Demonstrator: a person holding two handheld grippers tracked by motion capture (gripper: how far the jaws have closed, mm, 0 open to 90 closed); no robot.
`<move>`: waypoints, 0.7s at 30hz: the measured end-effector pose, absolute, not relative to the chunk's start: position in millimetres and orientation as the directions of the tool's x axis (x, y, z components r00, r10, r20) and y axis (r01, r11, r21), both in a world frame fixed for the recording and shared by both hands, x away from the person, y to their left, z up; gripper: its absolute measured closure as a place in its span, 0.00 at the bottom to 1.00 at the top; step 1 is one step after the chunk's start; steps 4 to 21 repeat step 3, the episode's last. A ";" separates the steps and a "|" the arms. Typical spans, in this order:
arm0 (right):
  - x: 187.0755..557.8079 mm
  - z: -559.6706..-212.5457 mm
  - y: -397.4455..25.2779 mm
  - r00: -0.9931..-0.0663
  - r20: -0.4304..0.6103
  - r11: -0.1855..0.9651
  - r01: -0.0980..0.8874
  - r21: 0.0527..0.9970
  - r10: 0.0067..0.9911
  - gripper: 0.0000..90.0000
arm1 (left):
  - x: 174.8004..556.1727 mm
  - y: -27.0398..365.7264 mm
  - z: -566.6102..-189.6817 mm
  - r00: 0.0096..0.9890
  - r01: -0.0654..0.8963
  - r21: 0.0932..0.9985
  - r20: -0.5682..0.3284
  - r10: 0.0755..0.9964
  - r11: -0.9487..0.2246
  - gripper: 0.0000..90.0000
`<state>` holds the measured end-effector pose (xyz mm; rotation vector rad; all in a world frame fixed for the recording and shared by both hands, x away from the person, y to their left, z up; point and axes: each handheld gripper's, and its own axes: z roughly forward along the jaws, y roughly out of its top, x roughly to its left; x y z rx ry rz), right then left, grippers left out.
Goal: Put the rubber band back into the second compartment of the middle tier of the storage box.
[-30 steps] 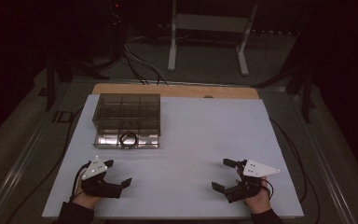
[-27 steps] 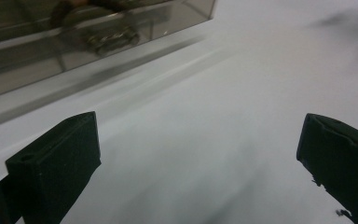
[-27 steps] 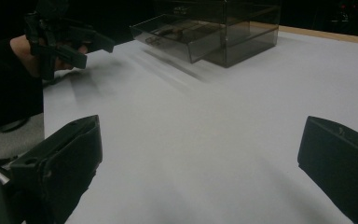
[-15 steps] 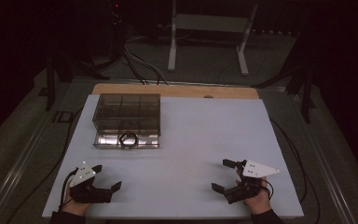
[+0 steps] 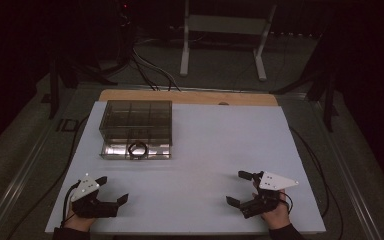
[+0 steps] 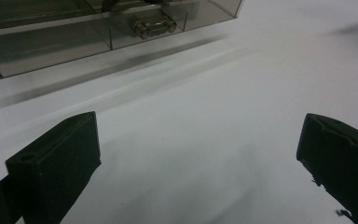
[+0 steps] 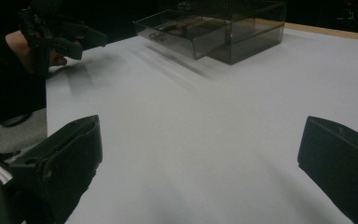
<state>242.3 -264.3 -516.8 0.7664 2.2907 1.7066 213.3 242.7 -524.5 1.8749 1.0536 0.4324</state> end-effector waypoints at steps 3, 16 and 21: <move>242.1 -516.7 -264.4 -0.849 0.155 0.206 0.293 0.934 0.505 0.00 | 213.0 242.5 -523.1 0.573 0.486 0.846 -0.120 0.811 -0.218 0.00; 242.1 -516.7 -264.4 -0.849 0.155 0.206 0.293 0.934 0.505 0.00 | 213.0 242.5 -523.1 0.573 0.486 0.846 -0.120 0.811 -0.218 0.00; 242.1 -516.7 -264.4 -0.849 0.155 0.206 0.293 0.934 0.505 0.00 | 213.0 242.5 -523.1 0.573 0.486 0.846 -0.120 0.811 -0.218 0.00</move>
